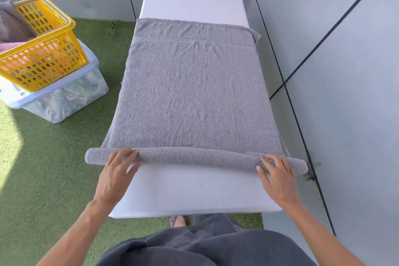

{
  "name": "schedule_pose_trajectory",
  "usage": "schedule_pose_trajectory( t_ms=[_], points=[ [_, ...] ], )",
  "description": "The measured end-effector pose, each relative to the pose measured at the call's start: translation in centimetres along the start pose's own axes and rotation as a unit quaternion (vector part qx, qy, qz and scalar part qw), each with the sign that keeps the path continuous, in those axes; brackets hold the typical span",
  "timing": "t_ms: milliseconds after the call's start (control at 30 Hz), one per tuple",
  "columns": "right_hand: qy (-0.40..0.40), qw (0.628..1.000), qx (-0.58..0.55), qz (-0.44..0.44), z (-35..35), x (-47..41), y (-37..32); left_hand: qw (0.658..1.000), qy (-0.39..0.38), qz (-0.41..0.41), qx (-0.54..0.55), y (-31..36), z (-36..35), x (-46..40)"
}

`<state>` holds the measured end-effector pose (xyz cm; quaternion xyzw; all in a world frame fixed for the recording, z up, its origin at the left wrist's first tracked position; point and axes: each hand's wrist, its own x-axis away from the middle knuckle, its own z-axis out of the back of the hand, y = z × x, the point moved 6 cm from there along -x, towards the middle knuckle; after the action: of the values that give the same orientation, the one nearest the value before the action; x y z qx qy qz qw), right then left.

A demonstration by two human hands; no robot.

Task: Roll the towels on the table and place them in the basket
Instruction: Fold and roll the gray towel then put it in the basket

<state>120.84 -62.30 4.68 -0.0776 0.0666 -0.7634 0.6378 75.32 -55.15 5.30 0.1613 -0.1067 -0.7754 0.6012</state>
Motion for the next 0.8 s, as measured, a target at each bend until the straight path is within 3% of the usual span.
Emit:
schedule_pose_trajectory(
  t_ms=[67,233,300,400,467,533,633,700,800],
  points=[
    [-0.032,0.999,0.009,0.011,-0.7,0.2,0.0,0.999,-0.039,-0.022,-0.008,-0.5,-0.7,0.0],
    [-0.107,0.994,0.013,0.029,-1.1,-1.6,0.6,0.997,-0.080,0.014,-0.008,-1.2,-0.6,-2.3],
    [-0.171,0.985,-0.021,0.024,-0.8,-2.8,1.4,0.989,-0.145,0.029,0.019,-1.7,-0.5,-3.1],
    [-0.296,0.946,-0.125,-0.049,-0.5,-4.4,2.4,0.953,-0.290,0.080,0.044,-3.6,-1.0,-4.7],
    [-0.264,0.941,-0.195,-0.081,-0.2,-5.3,2.2,0.938,-0.319,0.111,0.074,-4.2,-1.2,-5.7],
    [-0.138,0.964,-0.219,-0.063,0.6,-5.6,1.6,0.951,-0.245,0.133,0.135,-3.9,-0.6,-6.6],
    [0.003,0.997,-0.075,0.000,1.4,-4.1,0.3,0.987,-0.046,0.088,0.125,-2.6,1.1,-5.6],
    [0.001,1.000,-0.023,0.008,0.8,-3.1,-0.1,0.999,0.020,0.018,0.039,-1.3,1.1,-3.6],
    [-0.047,0.998,0.018,0.041,-0.8,-2.2,-0.5,0.999,-0.014,-0.028,-0.039,-0.2,-0.7,-1.2]
  ],
)
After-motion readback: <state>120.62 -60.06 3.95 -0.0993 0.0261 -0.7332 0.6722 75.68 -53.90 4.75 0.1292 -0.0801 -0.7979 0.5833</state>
